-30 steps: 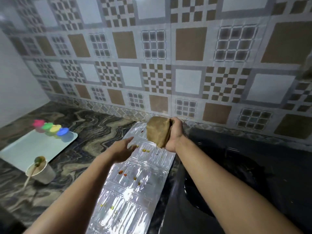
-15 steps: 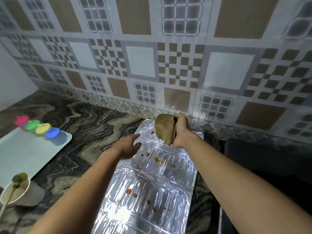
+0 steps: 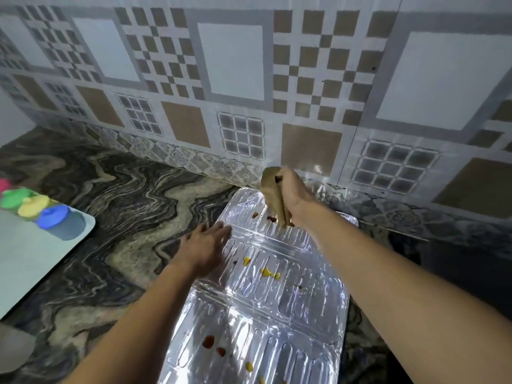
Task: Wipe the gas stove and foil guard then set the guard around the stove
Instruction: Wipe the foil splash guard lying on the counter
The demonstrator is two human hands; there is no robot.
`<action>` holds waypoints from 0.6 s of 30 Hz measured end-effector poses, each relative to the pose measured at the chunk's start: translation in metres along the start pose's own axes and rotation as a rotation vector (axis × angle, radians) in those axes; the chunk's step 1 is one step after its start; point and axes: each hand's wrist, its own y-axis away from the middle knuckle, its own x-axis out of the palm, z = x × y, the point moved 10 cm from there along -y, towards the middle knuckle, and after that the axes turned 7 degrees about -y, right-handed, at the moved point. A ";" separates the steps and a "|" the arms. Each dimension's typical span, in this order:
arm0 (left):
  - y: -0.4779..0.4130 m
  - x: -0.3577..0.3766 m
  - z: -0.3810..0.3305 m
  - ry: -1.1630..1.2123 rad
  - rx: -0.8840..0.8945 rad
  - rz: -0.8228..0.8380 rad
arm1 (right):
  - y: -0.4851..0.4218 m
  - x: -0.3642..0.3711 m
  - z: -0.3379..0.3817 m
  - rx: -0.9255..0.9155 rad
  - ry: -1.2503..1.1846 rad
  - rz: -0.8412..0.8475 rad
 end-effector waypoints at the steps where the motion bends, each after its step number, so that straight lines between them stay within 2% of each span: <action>1: 0.000 0.001 0.003 0.013 0.009 -0.023 | -0.002 0.005 0.004 -0.069 0.176 -0.024; 5: -0.002 -0.003 0.011 0.045 0.020 -0.085 | -0.004 0.048 -0.003 -0.336 0.845 -0.136; 7: 0.003 -0.004 0.014 0.015 0.020 -0.148 | -0.013 0.072 -0.029 -0.341 1.113 -0.086; 9: 0.005 0.003 0.020 -0.035 0.026 -0.171 | -0.027 0.085 -0.057 -0.289 1.271 -0.006; 12: 0.003 0.016 0.034 -0.041 0.020 -0.163 | -0.038 0.097 -0.076 -0.291 1.324 0.046; 16: 0.001 0.019 0.038 -0.039 0.042 -0.168 | -0.039 0.101 -0.064 -0.396 1.312 -0.095; 18: 0.001 0.020 0.039 -0.034 0.041 -0.162 | -0.044 0.105 -0.065 -0.389 1.316 -0.086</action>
